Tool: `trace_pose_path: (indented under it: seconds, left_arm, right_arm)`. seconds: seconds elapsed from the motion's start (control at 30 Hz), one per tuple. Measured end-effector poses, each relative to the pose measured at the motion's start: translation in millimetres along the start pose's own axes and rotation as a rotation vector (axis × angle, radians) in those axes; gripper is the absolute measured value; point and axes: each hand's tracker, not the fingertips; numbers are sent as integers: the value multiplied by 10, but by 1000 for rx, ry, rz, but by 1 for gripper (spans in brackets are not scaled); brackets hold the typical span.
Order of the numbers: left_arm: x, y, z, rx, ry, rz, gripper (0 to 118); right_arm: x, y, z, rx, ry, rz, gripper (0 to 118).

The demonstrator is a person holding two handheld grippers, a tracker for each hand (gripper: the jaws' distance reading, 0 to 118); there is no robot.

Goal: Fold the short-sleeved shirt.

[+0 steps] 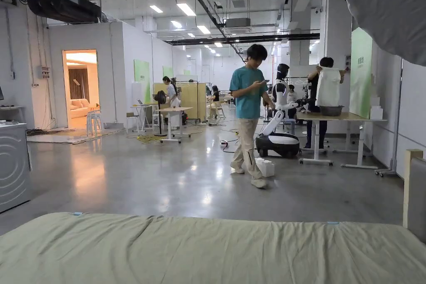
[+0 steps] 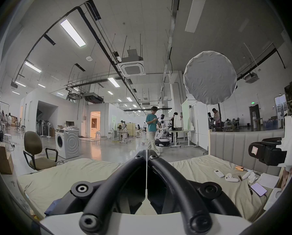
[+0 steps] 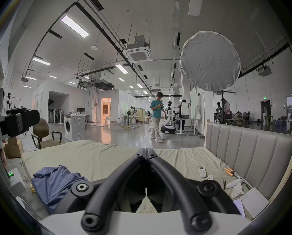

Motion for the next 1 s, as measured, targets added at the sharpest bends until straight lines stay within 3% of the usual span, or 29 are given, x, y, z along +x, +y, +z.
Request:
trace_pose_path:
  seconds: [0.73,0.83,0.87,0.9,0.93,1.0]
  left_arm:
    - [-24,23,15,-17,18,-1,0]
    - [-79,178,-29,-18,13,-20,0]
    - [-104,273,-62,-30,-12,-74,0]
    - [-112,339,-92,-39,-29,-162,0]
    - [-96,373,-124,-43,-37,-301,0]
    - [25,233,-178,-65,-14,-710,0]
  right_arm:
    - [-14,-15,53,5,-28,17,0]
    - [17,83,34,13,-35,67,0]
    - [-4,155,46,33,-53,179,0]
    - [-61,238,75,99,-54,359,0]
    - [-101,228,76,74,-45,481,1]
    - [-211,105,40,53,-52,882,1]
